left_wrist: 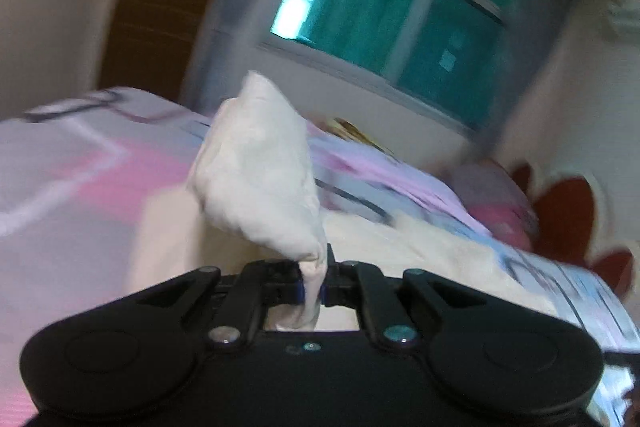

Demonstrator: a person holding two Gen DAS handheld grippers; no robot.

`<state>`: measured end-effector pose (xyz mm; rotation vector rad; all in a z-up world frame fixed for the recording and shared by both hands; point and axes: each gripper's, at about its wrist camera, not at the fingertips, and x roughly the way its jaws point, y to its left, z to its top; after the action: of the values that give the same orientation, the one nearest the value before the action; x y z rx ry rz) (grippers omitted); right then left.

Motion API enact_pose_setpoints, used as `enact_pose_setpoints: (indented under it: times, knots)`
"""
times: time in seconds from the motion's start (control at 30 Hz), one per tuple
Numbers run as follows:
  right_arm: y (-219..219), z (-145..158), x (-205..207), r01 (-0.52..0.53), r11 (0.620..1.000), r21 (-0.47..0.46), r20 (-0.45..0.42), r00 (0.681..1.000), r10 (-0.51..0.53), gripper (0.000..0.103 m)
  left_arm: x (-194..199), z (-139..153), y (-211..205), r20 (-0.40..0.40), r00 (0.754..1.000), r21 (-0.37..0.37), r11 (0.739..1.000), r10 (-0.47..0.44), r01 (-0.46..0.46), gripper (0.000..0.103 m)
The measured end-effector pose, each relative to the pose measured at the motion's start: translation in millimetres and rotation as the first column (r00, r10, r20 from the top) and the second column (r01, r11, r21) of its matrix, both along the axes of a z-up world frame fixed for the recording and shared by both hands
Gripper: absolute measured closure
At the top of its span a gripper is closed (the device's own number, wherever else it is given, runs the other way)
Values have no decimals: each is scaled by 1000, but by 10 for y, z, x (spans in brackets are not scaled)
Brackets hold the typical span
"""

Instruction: Fold large clothes

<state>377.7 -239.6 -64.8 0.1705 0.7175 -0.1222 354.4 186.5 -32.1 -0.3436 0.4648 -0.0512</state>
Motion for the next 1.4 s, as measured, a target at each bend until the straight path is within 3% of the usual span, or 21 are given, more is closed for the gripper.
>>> enact_pose_setpoints:
  times: [0.27, 0.37, 0.47, 0.67, 0.73, 0.77, 0.8, 0.83, 0.87, 0.9, 0.93, 1.0, 1.07, 1.13, 1.23, 1.4]
  knots:
    - [-275, 73, -110, 34, 999, 35, 22, 999, -34, 63, 523, -142, -1308, -63, 959, 16, 960, -277, 278, 97]
    - [-416, 69, -160, 49, 998, 48, 21, 999, -50, 63, 684, -283, -1633, -110, 939, 18, 944, -324, 328, 97]
    - [-574, 56, -210, 73, 995, 63, 14, 997, -74, 63, 551, -405, -1962, -138, 919, 22, 927, -369, 376, 97]
    - [-838, 53, -288, 117, 989, 91, 6, 993, -118, 63, 602, -570, -2244, -183, 872, 9, 886, -453, 463, 96]
    - [-915, 54, -293, 133, 984, 115, 0, 991, -134, 63, 587, -601, -2410, -197, 850, -7, 868, -488, 497, 92]
    - [-939, 55, -292, 142, 982, 123, -4, 990, -143, 54, 600, -624, -2475, -203, 837, -19, 857, -507, 515, 74]
    - [-960, 63, -294, 157, 979, 128, -4, 988, -158, 36, 600, -639, -2539, -199, 825, -35, 845, -530, 534, 50]
    - [-980, 80, -309, 171, 977, 131, 13, 985, -174, 2, 575, -638, -2593, -191, 820, -38, 838, -540, 544, 37]
    - [-979, 113, -336, 164, 977, 135, 46, 984, -172, 0, 536, -613, -2627, -182, 823, -23, 839, -538, 543, 18]
    - [-971, 139, -329, 144, 980, 140, 56, 987, -153, 0, 467, -553, -2622, -162, 833, 8, 844, -529, 537, 17]
    - [-957, 155, -315, 122, 981, 149, 58, 989, -132, 0, 400, -490, -2586, -140, 842, 38, 847, -520, 530, 17]
    - [-900, 189, -280, 74, 980, 184, 77, 993, -89, 0, 314, -382, -2388, -121, 860, 46, 862, -496, 504, 29]
    - [-824, 198, -227, 39, 973, 226, 88, 994, -61, 3, 249, -303, -2040, -106, 897, 39, 900, -429, 435, 39]
    - [-749, 188, -149, 6, 958, 285, 88, 996, -33, 8, 185, -237, -1658, -93, 935, 70, 934, -343, 350, 40]
    - [-583, 180, -40, -39, 939, 342, 89, 996, 9, 8, 122, -199, -1102, -86, 970, 110, 965, -228, 237, 40]
    - [-295, -81, 262, -73, 934, 349, -23, 996, 87, 8, 202, -341, -519, -141, 983, 115, 984, -122, 139, 42]
